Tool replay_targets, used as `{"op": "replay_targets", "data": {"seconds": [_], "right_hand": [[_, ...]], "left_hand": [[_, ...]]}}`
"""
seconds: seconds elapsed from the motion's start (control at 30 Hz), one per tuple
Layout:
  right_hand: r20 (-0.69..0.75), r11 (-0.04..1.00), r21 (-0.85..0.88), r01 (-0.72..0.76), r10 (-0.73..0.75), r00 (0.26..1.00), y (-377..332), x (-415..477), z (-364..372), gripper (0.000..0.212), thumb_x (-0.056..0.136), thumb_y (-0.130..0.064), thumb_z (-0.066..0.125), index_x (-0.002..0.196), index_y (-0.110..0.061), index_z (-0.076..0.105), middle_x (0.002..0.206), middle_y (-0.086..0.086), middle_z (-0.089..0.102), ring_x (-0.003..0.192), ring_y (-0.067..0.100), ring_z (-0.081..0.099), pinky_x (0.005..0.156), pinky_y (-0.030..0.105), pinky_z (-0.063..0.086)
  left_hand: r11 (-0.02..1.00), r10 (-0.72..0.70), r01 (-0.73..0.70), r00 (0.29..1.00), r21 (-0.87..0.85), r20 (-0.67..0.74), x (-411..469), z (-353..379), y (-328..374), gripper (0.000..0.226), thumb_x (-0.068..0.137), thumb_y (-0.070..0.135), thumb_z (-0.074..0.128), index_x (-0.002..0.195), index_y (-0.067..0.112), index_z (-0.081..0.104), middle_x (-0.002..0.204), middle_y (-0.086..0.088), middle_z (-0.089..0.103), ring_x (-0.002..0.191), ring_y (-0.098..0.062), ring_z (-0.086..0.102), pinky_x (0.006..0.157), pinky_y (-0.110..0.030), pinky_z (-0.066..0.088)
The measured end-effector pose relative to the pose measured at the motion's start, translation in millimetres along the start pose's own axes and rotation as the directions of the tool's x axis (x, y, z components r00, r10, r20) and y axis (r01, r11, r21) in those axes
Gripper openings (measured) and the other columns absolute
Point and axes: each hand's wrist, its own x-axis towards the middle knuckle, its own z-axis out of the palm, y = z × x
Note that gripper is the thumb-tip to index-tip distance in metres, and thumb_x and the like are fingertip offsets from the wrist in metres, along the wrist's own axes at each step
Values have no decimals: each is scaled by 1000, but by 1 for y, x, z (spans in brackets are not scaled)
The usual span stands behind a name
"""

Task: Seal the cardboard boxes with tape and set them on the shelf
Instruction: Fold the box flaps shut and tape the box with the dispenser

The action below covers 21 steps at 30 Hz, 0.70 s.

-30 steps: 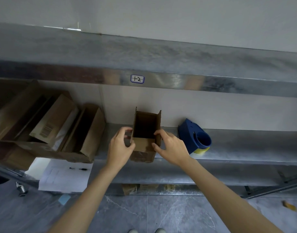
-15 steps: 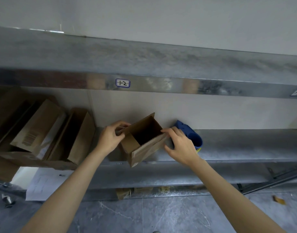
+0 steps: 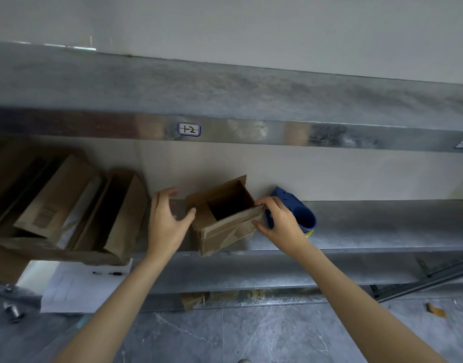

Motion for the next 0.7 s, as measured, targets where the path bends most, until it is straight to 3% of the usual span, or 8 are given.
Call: {"op": "replay_targets", "data": {"seconds": [0.1, 0.17, 0.27, 0.37, 0.47, 0.57, 0.7], "right_hand": [[-22, 1000, -3, 7, -7, 1000, 0, 2, 3, 39, 85, -19, 75, 119, -15, 56, 115, -1, 56, 93, 4, 50, 77, 2, 36], [-30, 1000, -22, 23, -23, 999, 1, 2, 4, 37, 84, -19, 76, 116, -15, 57, 112, -2, 57, 89, 2, 50, 74, 6, 36], [-31, 999, -33, 31, -32, 999, 1, -1, 4, 36, 83, -19, 77, 114, -14, 57, 106, -9, 53, 78, -6, 50, 66, 5, 36], [-4, 1000, -12, 15, -15, 1000, 2, -5, 1, 39, 84, -16, 77, 117, -14, 57, 105, -12, 47, 85, -16, 51, 68, 1, 37], [40, 1000, -27, 6, -5, 999, 5, -8, -3, 44, 83, -15, 76, 122, -18, 56, 113, -8, 50, 78, -6, 50, 66, 2, 37], [64, 1000, -22, 5, -3, 998, 8, -11, -7, 47, 83, -18, 76, 126, -20, 56, 123, -5, 50, 86, 3, 50, 68, 3, 37], [71, 1000, -1, 0, 1, 997, 12, -16, -12, 52, 82, -24, 78, 129, -23, 54, 128, -5, 48, 90, 8, 56, 75, 14, 48]], "left_hand": [[982, -176, 181, 980, -48, 94, -18, 8, 3, 56, 83, 24, 80, 129, 18, 49, 123, 6, 48, 108, -10, 53, 75, -16, 43], [969, -215, 233, 960, -85, 177, -20, 15, 4, 54, 84, 27, 78, 129, 22, 49, 126, 8, 51, 114, -9, 51, 80, -16, 40], [973, -193, 218, 950, -81, 246, -19, 19, 5, 50, 86, 26, 77, 129, 23, 51, 129, 10, 51, 122, -7, 45, 95, -23, 36], [976, -191, 215, 922, -37, 336, -8, 20, 4, 48, 88, 25, 74, 130, 25, 52, 133, 10, 49, 125, -6, 40, 98, -25, 31], [982, -152, 184, 898, -40, 414, 4, 21, 0, 49, 86, 22, 76, 129, 30, 53, 142, 7, 49, 135, -9, 40, 99, -25, 36], [984, -117, 166, 869, -60, 481, 10, 20, -2, 50, 85, 19, 77, 127, 33, 54, 144, 7, 48, 138, -10, 39, 104, -32, 44], [994, -95, 108, 853, 3, 514, 9, 17, -5, 52, 86, 28, 77, 129, 41, 52, 142, 13, 45, 134, -7, 38, 111, -37, 38]]}}
